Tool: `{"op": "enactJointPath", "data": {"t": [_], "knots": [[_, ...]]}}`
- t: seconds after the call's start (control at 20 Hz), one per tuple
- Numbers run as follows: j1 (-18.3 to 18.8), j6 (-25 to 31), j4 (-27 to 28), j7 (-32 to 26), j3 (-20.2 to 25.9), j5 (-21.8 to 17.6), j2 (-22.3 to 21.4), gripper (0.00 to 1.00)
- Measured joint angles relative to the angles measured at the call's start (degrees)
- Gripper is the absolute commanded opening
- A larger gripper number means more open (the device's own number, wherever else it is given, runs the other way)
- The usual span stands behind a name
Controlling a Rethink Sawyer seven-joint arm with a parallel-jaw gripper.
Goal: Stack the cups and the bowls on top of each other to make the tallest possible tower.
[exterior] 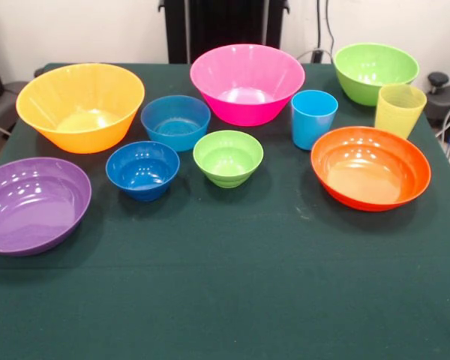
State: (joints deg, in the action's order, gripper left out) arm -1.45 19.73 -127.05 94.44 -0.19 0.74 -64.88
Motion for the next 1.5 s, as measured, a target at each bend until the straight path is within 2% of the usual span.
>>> {"op": "enactJointPath", "data": {"t": [0.45,0.95,1.2,1.5], "knots": [[-4.4,-7.5,-0.2,6.3,0.0,0.1,7.3,1.00],[-8.6,-11.6,-0.2,12.2,0.0,0.1,15.8,1.00],[-10.5,-14.0,0.2,13.8,0.0,0.1,20.7,1.00],[-12.3,-14.3,2.3,14.8,0.0,0.3,25.4,1.00]]}}
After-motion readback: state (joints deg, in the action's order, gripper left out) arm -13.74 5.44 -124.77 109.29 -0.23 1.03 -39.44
